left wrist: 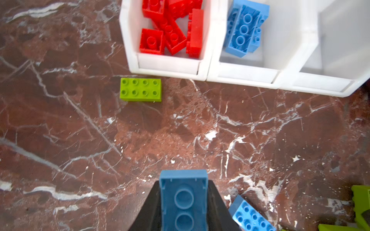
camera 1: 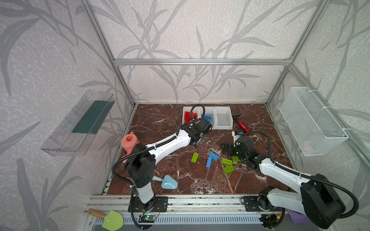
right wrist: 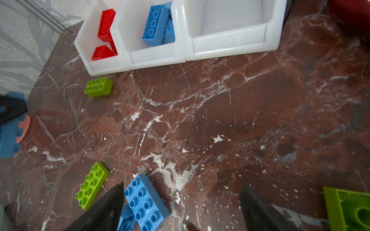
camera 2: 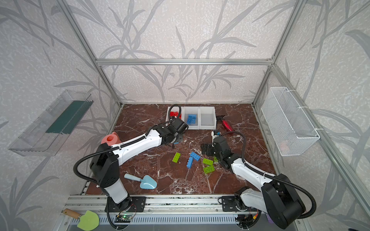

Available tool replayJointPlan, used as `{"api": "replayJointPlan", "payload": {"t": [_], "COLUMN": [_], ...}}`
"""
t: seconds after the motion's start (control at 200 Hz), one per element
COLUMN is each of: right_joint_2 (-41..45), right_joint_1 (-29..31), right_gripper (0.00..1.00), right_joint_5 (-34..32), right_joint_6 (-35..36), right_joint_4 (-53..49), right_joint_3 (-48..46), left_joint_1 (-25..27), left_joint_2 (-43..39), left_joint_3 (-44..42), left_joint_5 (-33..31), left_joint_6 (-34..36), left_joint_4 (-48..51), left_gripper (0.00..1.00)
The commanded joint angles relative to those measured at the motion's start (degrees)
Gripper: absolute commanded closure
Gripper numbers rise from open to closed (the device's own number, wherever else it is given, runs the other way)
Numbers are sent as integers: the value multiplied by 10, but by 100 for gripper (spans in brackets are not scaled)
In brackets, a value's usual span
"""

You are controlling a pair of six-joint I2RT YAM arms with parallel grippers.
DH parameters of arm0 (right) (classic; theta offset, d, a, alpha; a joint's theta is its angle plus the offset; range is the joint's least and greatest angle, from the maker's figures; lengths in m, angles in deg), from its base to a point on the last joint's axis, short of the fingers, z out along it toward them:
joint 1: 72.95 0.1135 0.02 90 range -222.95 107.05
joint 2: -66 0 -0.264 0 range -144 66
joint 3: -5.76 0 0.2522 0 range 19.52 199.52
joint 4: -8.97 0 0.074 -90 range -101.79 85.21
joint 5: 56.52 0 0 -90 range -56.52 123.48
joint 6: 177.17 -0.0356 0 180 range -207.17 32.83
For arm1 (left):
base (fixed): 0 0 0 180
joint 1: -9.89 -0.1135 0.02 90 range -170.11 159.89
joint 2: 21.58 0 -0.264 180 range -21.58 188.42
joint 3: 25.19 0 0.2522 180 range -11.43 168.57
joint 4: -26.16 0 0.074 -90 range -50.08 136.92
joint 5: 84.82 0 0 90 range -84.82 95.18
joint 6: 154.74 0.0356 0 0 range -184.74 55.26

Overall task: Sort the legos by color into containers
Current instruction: 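Grasp a blue brick with the left gripper and carry it to the middle compartment, then drop the blue brick with the left gripper while the right gripper reaches out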

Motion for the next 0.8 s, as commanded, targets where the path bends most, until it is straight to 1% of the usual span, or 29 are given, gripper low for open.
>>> {"api": "replayJointPlan", "payload": {"t": [0.0, 0.105, 0.23, 0.355, 0.55, 0.675, 0.795], "right_joint_2": [16, 23, 23, 24, 24, 18, 12], "right_joint_1": [3, 3, 3, 3, 3, 4, 3], "right_gripper": [8, 8, 8, 8, 8, 8, 8], "right_joint_5": [5, 7, 9, 21, 23, 27, 34], "right_joint_6": [-6, -11, -13, -19, -22, -25, -30], "right_joint_4": [22, 32, 39, 78, 90, 98, 105], "right_joint_3": [-12, -20, -21, -39, -45, -47, -49], "left_joint_1": [-20, -32, -50, -65, -80, -90, -97], "left_joint_2": [45, 99, 170, 240, 348, 401, 432], "left_joint_3": [77, 158, 262, 363, 512, 577, 604], "left_joint_5": [6, 12, 40, 57, 73, 94, 104], "left_joint_6": [66, 89, 104, 120, 167, 174, 181], "left_joint_4": [25, 33, 45, 58, 72, 71, 52], "left_gripper": [76, 75, 76, 75, 75, 75, 74]}}
